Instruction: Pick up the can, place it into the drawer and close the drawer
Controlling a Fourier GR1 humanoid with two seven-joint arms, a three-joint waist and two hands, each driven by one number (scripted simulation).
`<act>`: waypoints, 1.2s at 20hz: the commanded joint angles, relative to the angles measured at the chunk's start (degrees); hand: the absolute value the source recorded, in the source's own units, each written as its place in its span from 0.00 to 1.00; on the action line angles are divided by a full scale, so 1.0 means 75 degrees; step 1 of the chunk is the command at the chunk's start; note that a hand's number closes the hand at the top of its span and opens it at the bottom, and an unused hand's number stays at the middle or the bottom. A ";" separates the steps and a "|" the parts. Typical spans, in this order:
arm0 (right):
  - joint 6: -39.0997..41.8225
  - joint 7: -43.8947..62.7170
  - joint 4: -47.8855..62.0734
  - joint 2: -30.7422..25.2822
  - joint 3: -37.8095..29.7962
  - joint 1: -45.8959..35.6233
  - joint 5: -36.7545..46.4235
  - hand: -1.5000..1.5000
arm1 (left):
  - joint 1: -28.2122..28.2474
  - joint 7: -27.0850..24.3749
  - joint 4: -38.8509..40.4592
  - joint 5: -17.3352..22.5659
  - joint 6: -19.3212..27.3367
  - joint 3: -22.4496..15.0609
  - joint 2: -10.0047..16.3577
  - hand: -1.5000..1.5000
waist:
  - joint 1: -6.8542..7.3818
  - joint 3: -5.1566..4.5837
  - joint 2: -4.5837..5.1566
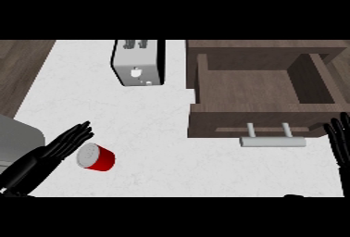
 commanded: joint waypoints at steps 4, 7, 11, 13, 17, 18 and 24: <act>0.0176 -0.0346 0.0252 0.0117 -0.0011 -0.0010 0.0080 0.00 | -0.0794 -0.1429 0.1772 -0.1007 -0.0233 0.0476 0.0228 0.00 | -0.0018 -0.0001 0.0003; 0.0019 -0.0318 0.0395 0.0277 0.0115 -0.0179 0.0328 0.00 | -0.0755 -0.1322 0.1769 -0.1117 0.0000 0.0500 0.0173 0.00 | 0.0002 0.0001 0.0002; 0.0087 0.0303 -0.0341 0.0284 0.0109 -0.0005 0.0212 0.00 | -0.0944 -0.1595 0.2254 -0.1367 -0.0022 0.0464 0.0314 0.00 | -0.0002 0.0001 -0.0001; 0.0096 -0.0118 0.0339 0.0244 0.0008 -0.0298 0.0303 0.00 | -0.1027 -0.2784 0.3119 -0.2229 0.0135 0.0290 0.0411 0.00 | -0.0002 -0.0001 0.0006; 0.0277 -0.0453 0.0831 -0.0120 -0.0516 -0.0626 0.0110 0.00 | -0.1149 -0.3883 0.3990 -0.2646 0.0283 0.0204 0.0692 0.00 | -0.0009 -0.0003 0.0015; 0.0002 0.0886 -0.0251 0.0027 -0.0220 -0.0714 -0.0102 0.00 | -0.1909 -0.3189 0.4389 -0.2517 0.0513 0.0186 0.0591 0.00 | -0.0045 -0.0006 0.0014; 0.0290 0.0075 -0.0403 0.0217 -0.0199 0.0076 0.0059 0.00 | -0.1160 -0.4086 0.4512 -0.2489 0.0178 0.0121 0.1115 0.00 | -0.0016 -0.0001 -0.0001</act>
